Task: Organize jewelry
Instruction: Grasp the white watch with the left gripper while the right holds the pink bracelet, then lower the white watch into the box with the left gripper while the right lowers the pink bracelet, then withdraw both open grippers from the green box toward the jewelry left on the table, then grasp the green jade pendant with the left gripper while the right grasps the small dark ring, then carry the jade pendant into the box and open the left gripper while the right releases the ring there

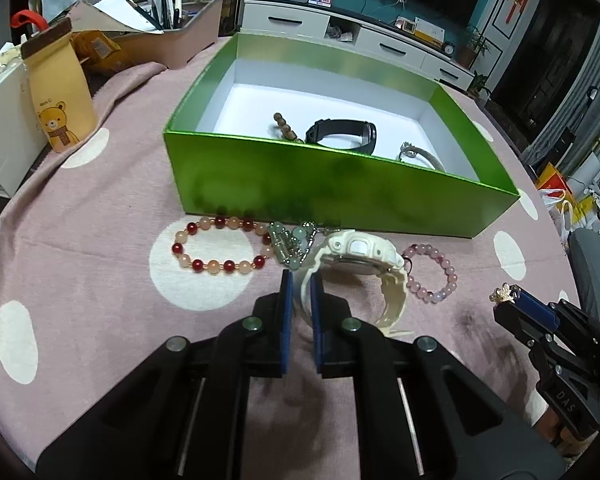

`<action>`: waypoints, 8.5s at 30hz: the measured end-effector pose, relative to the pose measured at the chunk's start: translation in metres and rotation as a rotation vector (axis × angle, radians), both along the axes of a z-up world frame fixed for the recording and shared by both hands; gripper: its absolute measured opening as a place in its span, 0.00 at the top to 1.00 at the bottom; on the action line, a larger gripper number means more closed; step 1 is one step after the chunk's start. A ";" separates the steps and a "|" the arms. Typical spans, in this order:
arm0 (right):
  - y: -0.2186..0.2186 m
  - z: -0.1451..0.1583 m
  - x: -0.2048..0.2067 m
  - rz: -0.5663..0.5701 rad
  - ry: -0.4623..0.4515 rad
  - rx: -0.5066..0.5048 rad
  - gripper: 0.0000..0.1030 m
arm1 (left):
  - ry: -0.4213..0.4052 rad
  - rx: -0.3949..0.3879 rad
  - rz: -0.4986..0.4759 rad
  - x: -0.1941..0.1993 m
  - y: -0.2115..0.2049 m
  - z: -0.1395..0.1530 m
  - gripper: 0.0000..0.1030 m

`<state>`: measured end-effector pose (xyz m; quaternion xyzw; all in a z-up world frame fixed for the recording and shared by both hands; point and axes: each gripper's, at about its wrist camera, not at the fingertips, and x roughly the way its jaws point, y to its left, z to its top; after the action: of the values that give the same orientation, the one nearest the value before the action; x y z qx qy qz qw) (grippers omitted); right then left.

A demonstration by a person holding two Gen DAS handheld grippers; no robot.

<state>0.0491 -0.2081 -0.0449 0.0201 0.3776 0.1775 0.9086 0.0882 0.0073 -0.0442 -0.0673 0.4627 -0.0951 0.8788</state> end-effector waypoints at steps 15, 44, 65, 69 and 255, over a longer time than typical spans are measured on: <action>0.002 0.034 0.001 0.009 -0.085 0.000 0.79 | -0.105 -0.029 0.021 -0.005 0.017 0.048 0.92; -0.004 0.066 0.091 -0.035 -0.174 0.005 0.79 | -0.165 0.001 0.084 0.092 0.030 0.077 0.92; 0.015 0.030 0.193 -0.072 -0.002 -0.003 0.79 | -0.049 0.073 0.103 0.190 0.007 0.028 0.91; 0.017 0.025 0.204 -0.080 0.027 -0.005 0.79 | -0.043 0.080 0.096 0.196 0.002 0.024 0.87; 0.009 0.030 0.167 -0.058 0.034 0.058 0.80 | -0.091 0.018 -0.008 0.129 0.021 0.035 0.66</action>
<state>0.2160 -0.1996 -0.0147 0.0602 0.3868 0.1616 0.9059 0.2168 0.0288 -0.0090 -0.0533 0.4233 -0.0972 0.8992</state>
